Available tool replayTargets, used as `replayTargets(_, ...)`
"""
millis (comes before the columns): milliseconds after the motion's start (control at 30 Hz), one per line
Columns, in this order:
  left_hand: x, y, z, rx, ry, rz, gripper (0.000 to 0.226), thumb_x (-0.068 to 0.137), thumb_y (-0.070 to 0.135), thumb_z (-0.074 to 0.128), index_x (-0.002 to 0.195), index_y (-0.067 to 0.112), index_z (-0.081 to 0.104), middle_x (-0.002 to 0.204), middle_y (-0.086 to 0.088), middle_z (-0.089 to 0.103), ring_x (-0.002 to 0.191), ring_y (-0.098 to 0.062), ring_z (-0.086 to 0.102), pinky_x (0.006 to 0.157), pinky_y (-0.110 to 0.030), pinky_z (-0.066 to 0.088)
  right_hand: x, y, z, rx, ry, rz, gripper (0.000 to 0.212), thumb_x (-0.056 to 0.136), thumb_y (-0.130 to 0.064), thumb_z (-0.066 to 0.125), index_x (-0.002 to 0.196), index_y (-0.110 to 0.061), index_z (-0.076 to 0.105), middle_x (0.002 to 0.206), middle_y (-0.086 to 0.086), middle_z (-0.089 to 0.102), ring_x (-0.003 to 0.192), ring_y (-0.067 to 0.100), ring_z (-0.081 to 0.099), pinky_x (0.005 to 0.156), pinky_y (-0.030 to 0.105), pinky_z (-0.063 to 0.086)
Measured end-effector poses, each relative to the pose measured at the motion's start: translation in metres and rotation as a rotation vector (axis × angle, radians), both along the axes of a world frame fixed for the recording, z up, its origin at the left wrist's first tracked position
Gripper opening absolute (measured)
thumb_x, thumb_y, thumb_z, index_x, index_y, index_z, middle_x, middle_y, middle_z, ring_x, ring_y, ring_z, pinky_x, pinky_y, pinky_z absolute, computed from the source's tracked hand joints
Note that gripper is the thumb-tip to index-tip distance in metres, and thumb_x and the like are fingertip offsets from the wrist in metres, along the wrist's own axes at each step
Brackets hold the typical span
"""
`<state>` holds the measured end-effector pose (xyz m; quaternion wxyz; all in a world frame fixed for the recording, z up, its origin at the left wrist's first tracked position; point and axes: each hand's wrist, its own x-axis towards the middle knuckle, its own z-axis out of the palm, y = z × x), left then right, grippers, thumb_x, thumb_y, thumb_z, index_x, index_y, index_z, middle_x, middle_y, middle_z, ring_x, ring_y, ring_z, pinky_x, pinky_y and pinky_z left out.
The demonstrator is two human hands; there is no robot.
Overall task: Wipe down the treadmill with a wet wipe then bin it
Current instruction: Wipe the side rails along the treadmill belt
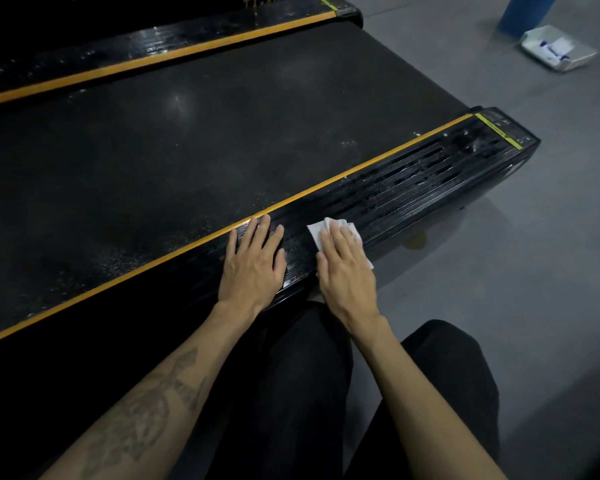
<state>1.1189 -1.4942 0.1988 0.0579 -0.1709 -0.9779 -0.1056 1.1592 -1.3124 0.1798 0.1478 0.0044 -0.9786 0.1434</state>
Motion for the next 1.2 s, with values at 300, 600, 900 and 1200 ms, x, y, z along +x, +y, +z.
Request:
replayTargets(300,-0.005,0.033,0.003,0.003,0.074,0.165,0.032,0.101,0.035,0.046,0.117,0.01,0.057,0.138,-0.015,0.055,0.134,-0.034,0.047,0.116,-0.059,0.032,0.005,0.007,-0.003,0.034,0.051,0.024,0.049,0.11,-0.023,0.034,0.15,0.002,0.045,0.162,0.018,0.037,0.153,0.031,0.03,0.125,0.045,0.025)
replayTargets(600,-0.008,0.048,0.004,-0.004,0.07,0.23,0.036,0.101,0.039,0.044,0.122,0.011,0.054,0.129,-0.014,0.054,0.128,-0.035,0.046,0.114,-0.064,0.03,0.007,0.018,-0.004,0.005,0.025,0.014,0.05,0.11,-0.025,0.034,0.151,0.001,0.045,0.162,0.017,0.037,0.152,0.03,0.031,0.126,0.045,0.024)
replayTargets(900,-0.014,0.048,0.0,0.015,-0.049,0.183,0.06,0.107,0.045,0.035,0.158,0.015,0.033,0.171,-0.013,0.013,0.159,-0.029,0.01,0.126,-0.06,0.009,0.012,0.015,-0.007,-0.002,0.022,-0.045,0.052,0.11,-0.031,0.034,0.15,0.0,0.046,0.16,0.017,0.039,0.153,0.031,0.03,0.126,0.045,0.025)
replayTargets(1200,-0.014,0.05,0.004,0.01,-0.063,0.188,0.06,0.107,0.045,0.033,0.157,0.013,0.035,0.17,-0.012,0.018,0.159,-0.029,0.009,0.126,-0.06,0.009,0.007,0.025,-0.005,-0.02,-0.026,-0.073,0.057,0.11,-0.038,0.029,0.156,-0.004,0.038,0.166,0.012,0.03,0.156,0.026,0.021,0.127,0.045,0.02)
